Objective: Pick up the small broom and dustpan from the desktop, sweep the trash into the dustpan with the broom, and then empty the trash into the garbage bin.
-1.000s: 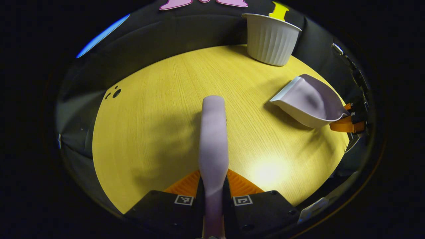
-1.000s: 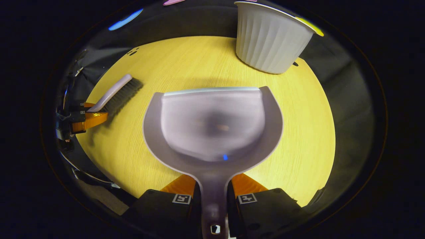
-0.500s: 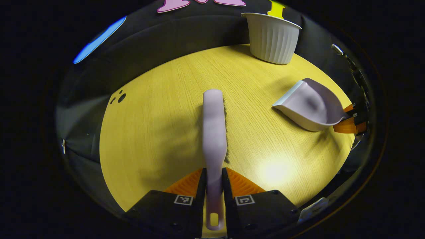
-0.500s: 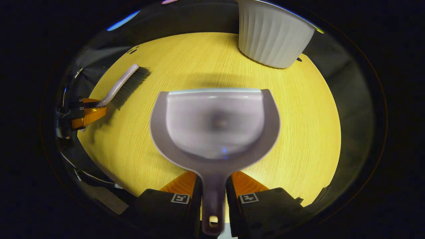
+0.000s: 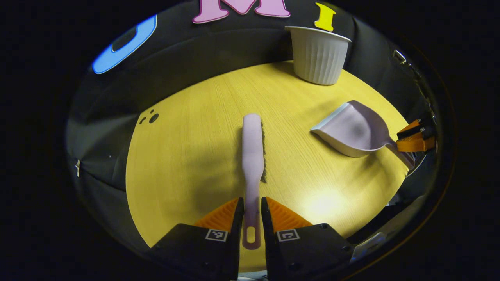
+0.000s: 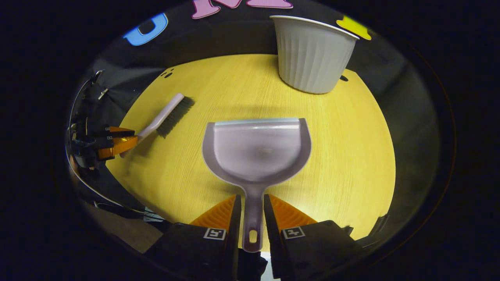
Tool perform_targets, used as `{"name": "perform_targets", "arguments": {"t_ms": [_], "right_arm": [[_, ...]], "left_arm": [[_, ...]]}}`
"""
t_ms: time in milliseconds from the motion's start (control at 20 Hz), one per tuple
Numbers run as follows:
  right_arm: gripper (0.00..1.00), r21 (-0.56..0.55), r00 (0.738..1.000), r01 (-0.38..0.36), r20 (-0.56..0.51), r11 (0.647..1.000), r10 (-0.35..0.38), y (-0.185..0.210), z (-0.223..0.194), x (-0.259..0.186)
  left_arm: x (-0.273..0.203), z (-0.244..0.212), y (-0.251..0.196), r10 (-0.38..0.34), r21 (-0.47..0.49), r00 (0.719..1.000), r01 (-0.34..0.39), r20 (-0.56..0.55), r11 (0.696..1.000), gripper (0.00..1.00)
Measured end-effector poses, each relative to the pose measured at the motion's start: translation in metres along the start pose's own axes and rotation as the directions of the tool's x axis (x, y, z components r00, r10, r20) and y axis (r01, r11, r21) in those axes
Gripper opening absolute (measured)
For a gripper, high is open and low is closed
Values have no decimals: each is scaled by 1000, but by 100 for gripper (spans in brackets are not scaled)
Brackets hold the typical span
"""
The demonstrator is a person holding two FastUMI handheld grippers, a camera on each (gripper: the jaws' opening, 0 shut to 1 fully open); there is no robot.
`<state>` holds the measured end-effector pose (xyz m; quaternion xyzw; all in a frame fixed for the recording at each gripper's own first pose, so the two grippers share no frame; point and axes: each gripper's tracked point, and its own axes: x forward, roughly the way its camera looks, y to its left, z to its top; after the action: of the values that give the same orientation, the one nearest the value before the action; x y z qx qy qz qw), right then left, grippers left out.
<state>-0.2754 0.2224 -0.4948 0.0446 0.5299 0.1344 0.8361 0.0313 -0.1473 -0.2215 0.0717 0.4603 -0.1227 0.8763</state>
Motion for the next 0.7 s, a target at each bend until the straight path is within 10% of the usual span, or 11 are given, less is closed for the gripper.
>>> {"name": "perform_targets", "arguments": {"t_ms": [300,700], "right_arm": [[37,-28,972,-9,236,1000,15,16,60,-56],[37,-15,822,19,569,1000,-7,10,152,-149]], "left_arm": [[-53,71,-11,-8,-65,975,23,220,998,31],[-133,168,-30,-37,-91,840,102,542,991,30]]}}
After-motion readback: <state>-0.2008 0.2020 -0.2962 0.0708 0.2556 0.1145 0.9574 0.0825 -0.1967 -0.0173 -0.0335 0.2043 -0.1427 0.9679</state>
